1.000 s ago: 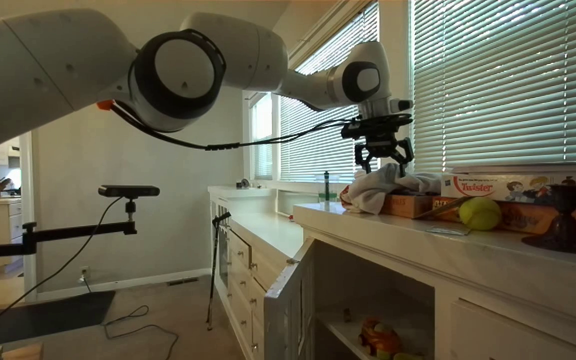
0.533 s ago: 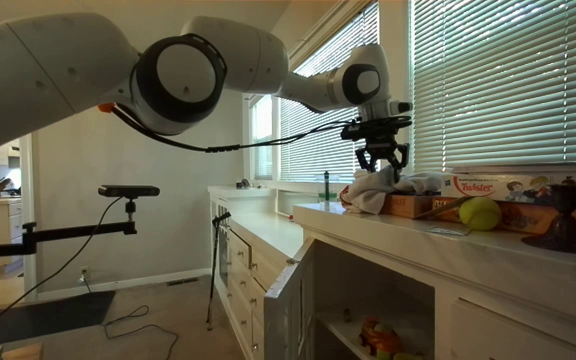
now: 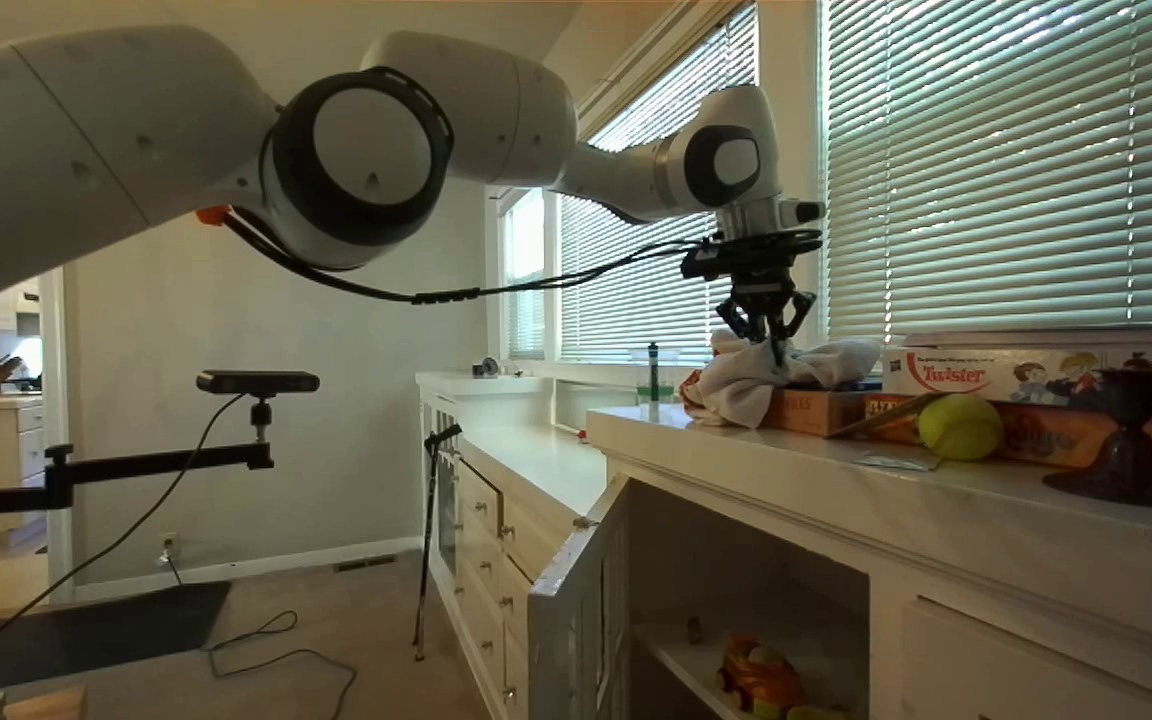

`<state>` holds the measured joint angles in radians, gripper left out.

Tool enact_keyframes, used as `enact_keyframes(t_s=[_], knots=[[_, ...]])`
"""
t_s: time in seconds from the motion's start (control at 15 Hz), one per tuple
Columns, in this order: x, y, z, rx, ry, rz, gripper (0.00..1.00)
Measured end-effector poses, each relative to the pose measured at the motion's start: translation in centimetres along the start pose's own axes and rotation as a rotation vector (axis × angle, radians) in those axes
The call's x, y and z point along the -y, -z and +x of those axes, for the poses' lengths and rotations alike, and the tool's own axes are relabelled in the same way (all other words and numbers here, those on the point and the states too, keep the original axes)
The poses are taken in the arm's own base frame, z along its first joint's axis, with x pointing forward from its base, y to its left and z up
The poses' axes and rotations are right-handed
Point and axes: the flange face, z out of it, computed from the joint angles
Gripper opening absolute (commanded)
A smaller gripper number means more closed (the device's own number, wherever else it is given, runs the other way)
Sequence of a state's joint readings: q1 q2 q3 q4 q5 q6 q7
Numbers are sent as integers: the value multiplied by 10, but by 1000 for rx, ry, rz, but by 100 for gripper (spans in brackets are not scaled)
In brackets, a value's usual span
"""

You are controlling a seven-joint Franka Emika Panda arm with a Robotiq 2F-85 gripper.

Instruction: Use the towel to wipe the top of the cabinet.

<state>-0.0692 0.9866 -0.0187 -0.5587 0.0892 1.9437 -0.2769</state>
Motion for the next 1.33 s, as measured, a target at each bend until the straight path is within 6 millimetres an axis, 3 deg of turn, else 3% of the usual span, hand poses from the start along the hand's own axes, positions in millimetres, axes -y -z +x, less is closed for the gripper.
enact_keyframes(t_s=[0.2, 0.33, 0.6, 0.73, 0.87, 1.07, 1.33], knots=[[0, 3, 1, -4, -19, -1, 3], [2, 19, 3, 2, -45, 2, 3], [19, 104, 12, -18, -105, 7, 3], [31, 145, 8, 22, -133, 27, 3], [40, 167, 1, 77, -159, 55, 3], [42, 171, -12, 168, -193, 93, 3], [20, 159, -18, 190, -230, 123, 3]])
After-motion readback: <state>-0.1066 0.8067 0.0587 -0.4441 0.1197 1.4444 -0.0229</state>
